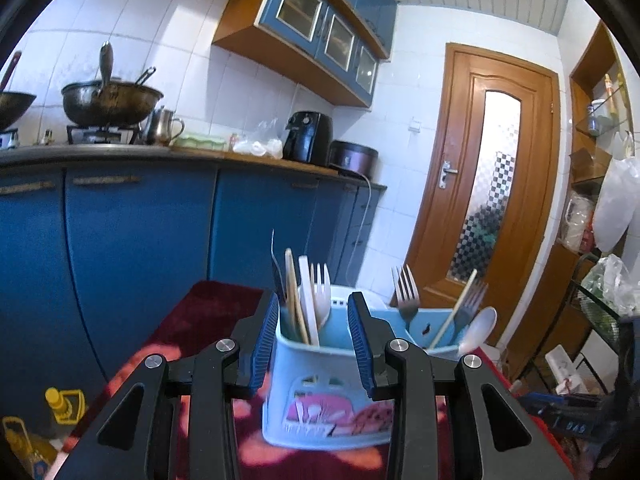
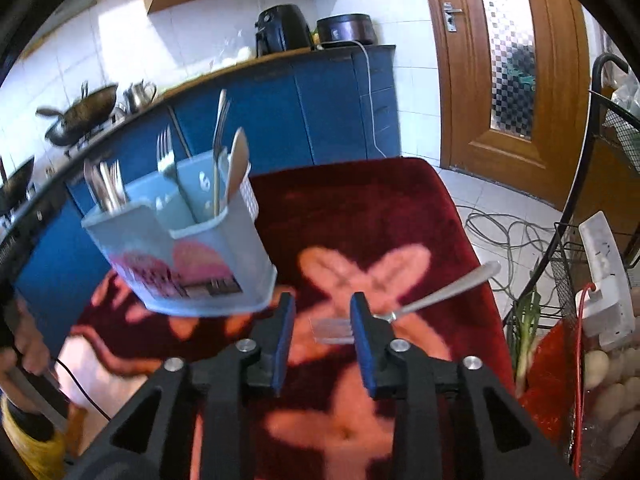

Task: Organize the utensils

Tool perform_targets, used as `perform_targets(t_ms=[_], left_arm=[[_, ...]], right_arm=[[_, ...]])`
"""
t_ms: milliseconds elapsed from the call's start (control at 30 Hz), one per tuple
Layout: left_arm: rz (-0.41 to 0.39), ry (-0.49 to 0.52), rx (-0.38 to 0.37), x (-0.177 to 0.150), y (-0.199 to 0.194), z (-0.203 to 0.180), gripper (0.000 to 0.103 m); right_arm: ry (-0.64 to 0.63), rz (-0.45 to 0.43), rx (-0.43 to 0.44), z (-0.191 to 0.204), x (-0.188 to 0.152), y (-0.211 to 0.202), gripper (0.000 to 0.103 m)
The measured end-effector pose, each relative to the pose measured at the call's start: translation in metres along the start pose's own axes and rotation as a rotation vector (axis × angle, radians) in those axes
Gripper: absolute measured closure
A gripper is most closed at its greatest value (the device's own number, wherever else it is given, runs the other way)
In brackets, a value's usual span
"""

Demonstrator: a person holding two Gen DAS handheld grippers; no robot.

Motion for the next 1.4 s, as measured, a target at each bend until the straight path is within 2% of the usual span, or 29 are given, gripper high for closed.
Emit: perform_targets(t_ms=[200, 400, 533, 733, 800, 867, 933, 1133, 1400], left_arm=[[0.072, 0.014, -0.005, -0.013, -0.008, -0.001, 0.066], [0.15, 0.011, -0.008, -0.03, -0.015, 0.0, 0.066], [0.174, 0.022, 0.0, -0.037, -0.017, 0.0, 0.066], [0.192, 0.038, -0.002, -0.043, -0.015, -0.003, 0.066], [0.197, 0.043, -0.005, -0.045, -0.015, -0.005, 0.066], [0.2, 0.048, -0.008, -0.046, -0.014, -0.007, 0.066], [0.205, 0.053, -0.01, -0.048, -0.014, -0.008, 0.066], [0.217, 0.051, -0.01, -0.052, -0.013, -0.007, 0.066], [0.235, 0.034, -0.012, -0.057, -0.011, 0.0, 0.066]], right_arm=[[-0.114, 0.009, -0.047, 0.009, -0.023, 0.007, 0.066], [-0.193, 0.035, -0.084, 0.015, -0.03, 0.021, 0.066], [-0.244, 0.067, -0.107, 0.017, -0.03, 0.033, 0.066], [-0.323, 0.104, -0.192, 0.016, -0.036, 0.051, 0.066], [-0.344, 0.109, -0.206, 0.016, -0.036, 0.056, 0.068], [-0.357, 0.12, -0.212, 0.016, -0.037, 0.06, 0.081], [-0.355, 0.122, -0.226, 0.014, -0.036, 0.063, 0.082], [-0.388, 0.046, -0.265, 0.019, -0.029, 0.051, 0.089], [-0.318, -0.122, -0.274, 0.026, 0.003, 0.012, 0.097]])
Point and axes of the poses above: each gripper's, at about its wrist camera, not at the fingertips, and y roughly the way its jaws point, z to its left, x to its top, the point moved 6 cm from there along y, roughly the way its jaws point, and after that the axes turned 7 degrees about y, right-handed, at the moved point
